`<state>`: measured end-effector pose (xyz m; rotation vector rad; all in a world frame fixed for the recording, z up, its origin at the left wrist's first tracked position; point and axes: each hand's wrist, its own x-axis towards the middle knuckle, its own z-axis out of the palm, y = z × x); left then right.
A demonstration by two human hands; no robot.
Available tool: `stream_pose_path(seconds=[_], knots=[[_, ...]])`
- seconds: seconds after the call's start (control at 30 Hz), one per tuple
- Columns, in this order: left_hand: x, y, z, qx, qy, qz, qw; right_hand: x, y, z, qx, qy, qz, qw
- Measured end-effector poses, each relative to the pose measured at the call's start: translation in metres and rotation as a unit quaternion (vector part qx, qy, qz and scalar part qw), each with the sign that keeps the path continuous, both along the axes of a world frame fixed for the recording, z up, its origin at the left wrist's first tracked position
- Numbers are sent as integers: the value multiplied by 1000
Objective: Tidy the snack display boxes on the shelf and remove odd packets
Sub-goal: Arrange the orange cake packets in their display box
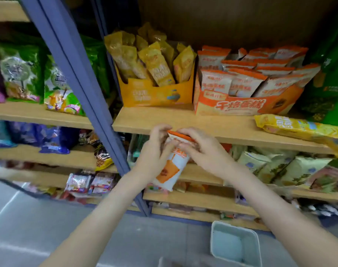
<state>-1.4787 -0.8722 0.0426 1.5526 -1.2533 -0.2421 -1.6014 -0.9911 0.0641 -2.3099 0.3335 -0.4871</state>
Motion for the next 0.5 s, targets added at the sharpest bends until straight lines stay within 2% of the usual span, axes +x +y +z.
stream_pose_path(seconds=[0.1,0.17,0.37,0.5], knots=[[-13,12,-27,39,89,15,995,-7,9,-26,117,40,-16,992],[-17,18,-40,70,85,12,994,-16,14,-40,208,29,-38,977],[-28,25,-63,175,58,-37,982,-36,22,-68,380,33,-81,921],[-40,24,-71,186,55,-46,980,-46,26,-81,439,10,-124,890]])
